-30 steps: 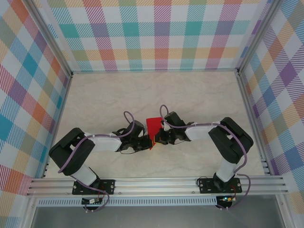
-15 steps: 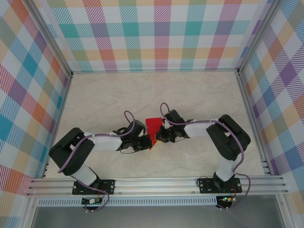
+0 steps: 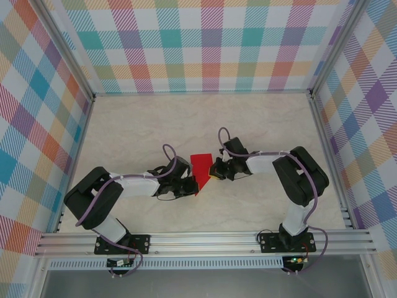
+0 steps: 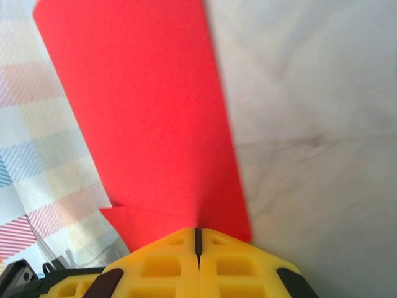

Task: Fold a paper plane with a square sheet of paper (pick it up from the middle)
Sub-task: Third fold the triangle at the center of the table.

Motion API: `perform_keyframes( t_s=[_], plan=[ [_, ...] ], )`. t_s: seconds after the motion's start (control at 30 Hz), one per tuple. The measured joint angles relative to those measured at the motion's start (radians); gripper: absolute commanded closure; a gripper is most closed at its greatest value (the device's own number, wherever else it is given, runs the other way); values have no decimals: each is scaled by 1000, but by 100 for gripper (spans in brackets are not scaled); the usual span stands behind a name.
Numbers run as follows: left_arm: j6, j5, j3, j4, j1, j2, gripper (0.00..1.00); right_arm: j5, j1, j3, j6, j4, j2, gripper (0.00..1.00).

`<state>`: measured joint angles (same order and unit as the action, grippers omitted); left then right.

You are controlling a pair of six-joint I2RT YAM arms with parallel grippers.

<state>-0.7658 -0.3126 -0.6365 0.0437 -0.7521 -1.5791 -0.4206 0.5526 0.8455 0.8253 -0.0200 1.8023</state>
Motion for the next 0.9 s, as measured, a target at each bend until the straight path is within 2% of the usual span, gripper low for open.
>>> perform_keyframes(
  t_s=[0.13, 0.37, 0.47, 0.53, 0.7, 0.77, 0.83, 0.9],
  plan=[
    [0, 0, 0, 0, 0, 0, 100, 8, -42, 9, -19, 15, 0, 98],
    [0, 0, -2, -10, 0, 1, 99, 77, -61, 17, -42, 69, -49, 96],
    [7, 0, -3, -30, 0, 11, 96, 89, -62, 8, -43, 77, -111, 92],
    [19, 5, -4, -66, 0, 28, 93, 92, -60, -14, -47, 78, -164, 84],
    [46, 50, -14, -171, 0, 117, 77, 103, -60, -85, -48, 91, -276, 54],
    [50, 87, -29, -181, 0, 164, 76, 111, -60, -105, -48, 101, -308, 41],
    [49, 125, -43, -172, 0, 192, 76, 119, -60, -117, -48, 105, -330, 33],
    [45, 162, -56, -165, 0, 199, 76, 125, -60, -120, -48, 106, -340, 29]
  ],
)
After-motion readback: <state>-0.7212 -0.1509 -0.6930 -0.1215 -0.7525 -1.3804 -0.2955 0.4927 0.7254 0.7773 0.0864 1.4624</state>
